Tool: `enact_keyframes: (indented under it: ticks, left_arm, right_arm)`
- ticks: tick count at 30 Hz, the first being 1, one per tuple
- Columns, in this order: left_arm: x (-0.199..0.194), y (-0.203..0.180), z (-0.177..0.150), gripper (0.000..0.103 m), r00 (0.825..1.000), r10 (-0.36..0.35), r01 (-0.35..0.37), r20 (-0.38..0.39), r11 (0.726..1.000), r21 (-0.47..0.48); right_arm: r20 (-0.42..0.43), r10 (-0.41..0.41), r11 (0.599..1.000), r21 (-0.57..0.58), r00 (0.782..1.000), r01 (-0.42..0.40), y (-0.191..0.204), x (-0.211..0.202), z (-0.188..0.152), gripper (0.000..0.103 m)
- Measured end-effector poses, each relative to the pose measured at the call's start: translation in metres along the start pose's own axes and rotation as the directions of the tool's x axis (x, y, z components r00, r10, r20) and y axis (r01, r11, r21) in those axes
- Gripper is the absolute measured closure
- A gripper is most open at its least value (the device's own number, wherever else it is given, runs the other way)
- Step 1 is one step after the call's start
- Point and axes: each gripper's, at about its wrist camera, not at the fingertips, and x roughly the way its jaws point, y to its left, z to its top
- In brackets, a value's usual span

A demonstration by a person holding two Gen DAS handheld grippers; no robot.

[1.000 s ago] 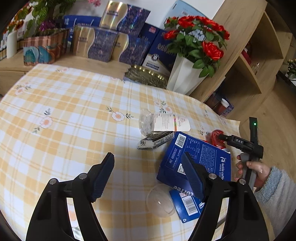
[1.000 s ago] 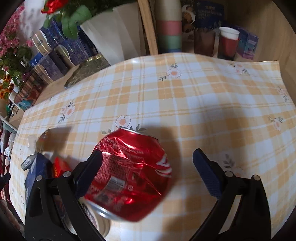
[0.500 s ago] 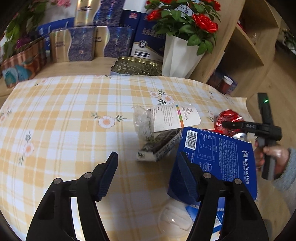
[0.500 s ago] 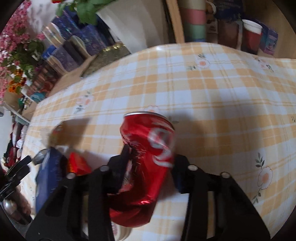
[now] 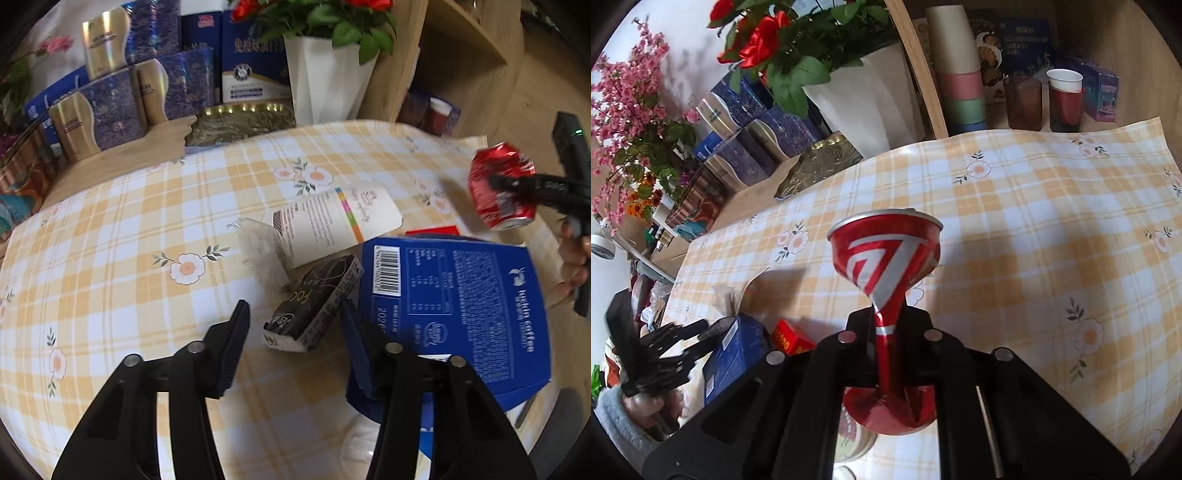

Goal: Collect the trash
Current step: 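Grasp the dark snack packet with the left tool while the right tool holds the can, then carry both items over the bin and open the left tool to drop the packet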

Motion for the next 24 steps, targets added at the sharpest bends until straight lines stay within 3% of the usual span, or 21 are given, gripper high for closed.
enact_keyframes:
  ticks: [5, 14, 24]
  left_arm:
    - [0.008, -0.002, 0.002, 0.091, 1.0, 0.008, -0.008, -0.026, 1.0, 0.025]
    - [-0.054, 0.004, -0.008, 0.093, 0.994, -0.035, 0.046, 0.107, 0.994, -0.099]
    - [-0.16, -0.016, -0.054, 0.093, 0.967, -0.073, 0.115, 0.243, 0.98, -0.162]
  right_arm:
    - [0.016, 0.017, 1.0, 0.004, 1.0, -0.017, 0.001, -0.019, -0.011, 0.093]
    - [0.053, 0.026, 0.999, -0.03, 0.998, -0.024, 0.018, -0.057, -0.035, 0.093]
    - [0.094, 0.065, 0.997, -0.042, 0.993, -0.061, 0.053, -0.115, -0.081, 0.093]
